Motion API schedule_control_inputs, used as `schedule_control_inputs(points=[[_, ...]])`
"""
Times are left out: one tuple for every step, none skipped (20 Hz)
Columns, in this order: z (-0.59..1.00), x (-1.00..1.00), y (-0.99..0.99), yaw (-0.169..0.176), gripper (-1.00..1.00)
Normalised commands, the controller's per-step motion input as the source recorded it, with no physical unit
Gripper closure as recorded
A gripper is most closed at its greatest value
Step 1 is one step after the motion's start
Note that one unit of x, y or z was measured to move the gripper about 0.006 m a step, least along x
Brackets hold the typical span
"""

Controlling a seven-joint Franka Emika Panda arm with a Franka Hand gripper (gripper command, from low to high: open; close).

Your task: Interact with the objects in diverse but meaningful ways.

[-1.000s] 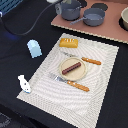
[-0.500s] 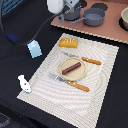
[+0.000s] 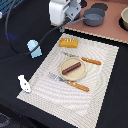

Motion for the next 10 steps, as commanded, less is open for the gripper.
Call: schedule_control_inputs(points=[[-0.25,0.35,-0.17,0.033,-1.00],[-0.23,0.35,-0.17,0.027,-1.00],[-0.23,0.39,-0.13,0.012,-1.00],[-0.19,0.43,-0.09,0.005,-1.00],[-0.17,0.46,-0.05,0.001,-1.00],[-0.18,0.47,-0.01,0.000,-1.00],[-0.18,0.45,0.00,0.000,-1.00],[-0.17,0.41,0.00,0.000,-1.00],[-0.18,0.46,0.00,0.000,-1.00],[-0.18,0.43,0.00,0.000,-1.00]])
